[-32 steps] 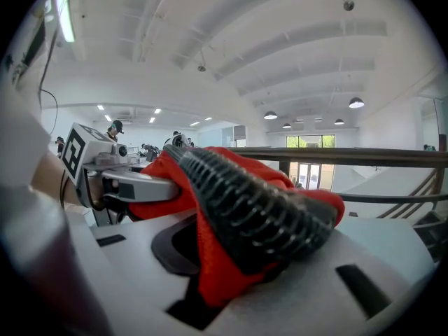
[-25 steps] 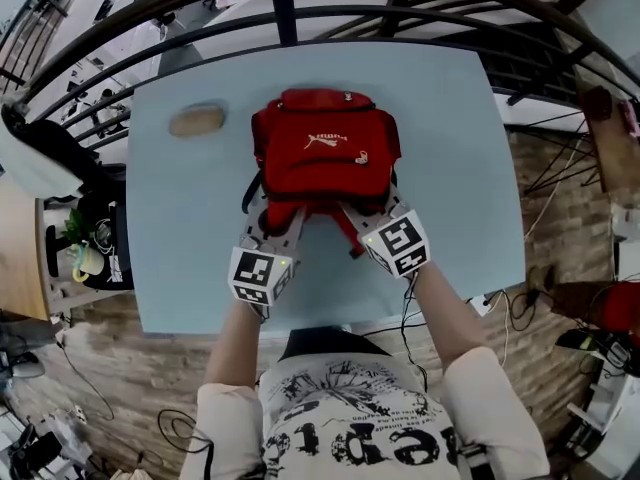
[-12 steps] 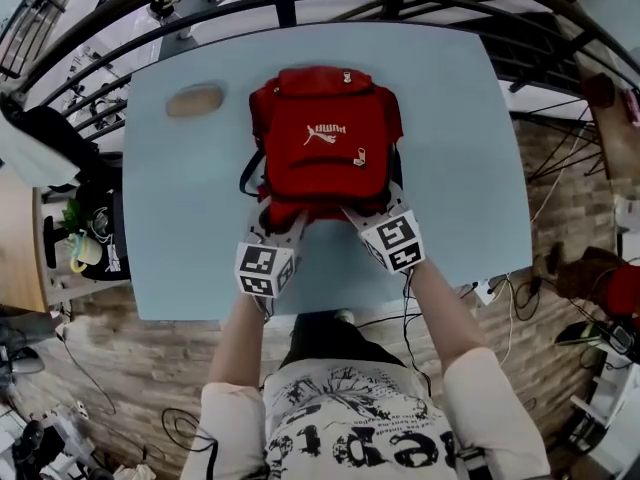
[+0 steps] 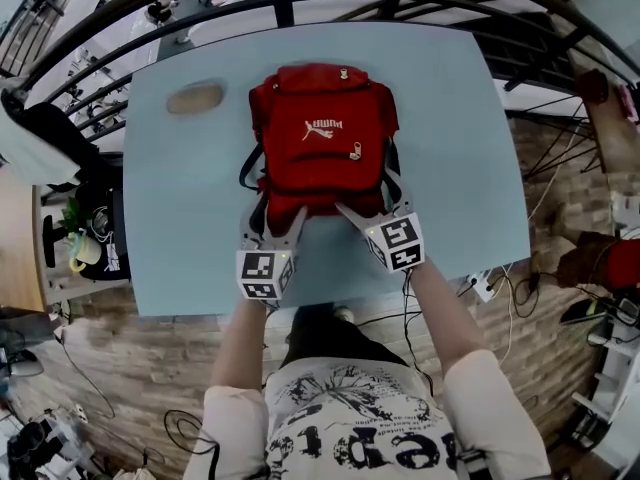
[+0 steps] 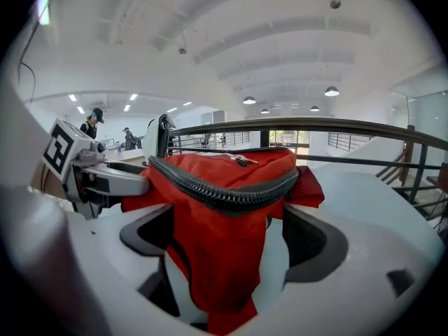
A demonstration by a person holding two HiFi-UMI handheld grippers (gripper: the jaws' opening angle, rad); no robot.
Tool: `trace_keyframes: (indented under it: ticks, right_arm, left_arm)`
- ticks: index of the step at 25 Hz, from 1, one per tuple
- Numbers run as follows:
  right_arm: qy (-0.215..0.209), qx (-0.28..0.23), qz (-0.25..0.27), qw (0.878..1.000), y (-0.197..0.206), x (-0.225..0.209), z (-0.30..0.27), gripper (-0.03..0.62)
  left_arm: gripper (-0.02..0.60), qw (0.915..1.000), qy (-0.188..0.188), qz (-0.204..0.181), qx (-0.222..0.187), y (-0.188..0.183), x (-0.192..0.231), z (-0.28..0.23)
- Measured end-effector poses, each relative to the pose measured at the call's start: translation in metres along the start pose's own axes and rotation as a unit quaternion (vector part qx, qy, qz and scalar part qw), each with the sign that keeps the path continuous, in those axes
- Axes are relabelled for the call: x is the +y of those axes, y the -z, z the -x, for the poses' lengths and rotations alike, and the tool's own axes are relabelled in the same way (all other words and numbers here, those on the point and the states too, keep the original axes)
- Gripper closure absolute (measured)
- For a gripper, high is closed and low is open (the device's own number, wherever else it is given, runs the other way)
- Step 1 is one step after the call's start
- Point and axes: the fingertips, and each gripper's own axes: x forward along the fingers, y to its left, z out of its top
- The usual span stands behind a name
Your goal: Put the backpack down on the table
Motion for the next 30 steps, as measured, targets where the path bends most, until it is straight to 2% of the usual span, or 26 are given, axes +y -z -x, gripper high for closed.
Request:
trace_keyframes:
  ticks: [4,8,9,11,14,19,24,30]
  right_arm:
    - [0.01,-0.016,0.002,1.0,-0.007,0.009,0.028,0.131]
    - [0.012,-0.028,-0.006,1.0,-0.017,0.023,0.065,0.241]
    - [0.013,-0.032,-0.008,0.999,-0.021,0.028,0.074,0.277]
    - [0.016,-0.042,-0.01,0.999,-0.028,0.037,0.09,0.362]
    - [0.022,-0.058,-0.004,0.998,-0.039,0.049,0.11,0.448]
    - [0.052,-0.091,-0.003,0.994,-0.065,0.056,0.153,0.595]
    - [0.052,-0.133,0.006,0.99,-0.096,0.068,0.194,0.6]
    - [0.029,-0.182,0.045,0.982,-0.125,0.101,0.228,0.6]
  left_arm:
    - [0.278,0.9997,-0.009,0.011,-0.022,-0.012,-0.006,0.027]
    - [0.282,0.9999,-0.011,-0.005,-0.01,-0.015,-0.022,0.058]
    - [0.297,0.9998,-0.011,-0.008,-0.012,-0.018,-0.026,0.067]
    - [0.38,0.9996,-0.017,-0.006,-0.022,-0.025,-0.033,0.084]
    - [0.5,0.9991,-0.024,0.003,-0.035,-0.034,-0.041,0.105]
    - [0.537,0.9986,-0.024,-0.001,-0.048,-0.056,-0.065,0.136]
    - [0.556,0.9952,0.005,-0.018,-0.096,-0.095,-0.099,0.172]
    - [0.564,0.99,0.008,-0.056,-0.13,-0.128,-0.124,0.205]
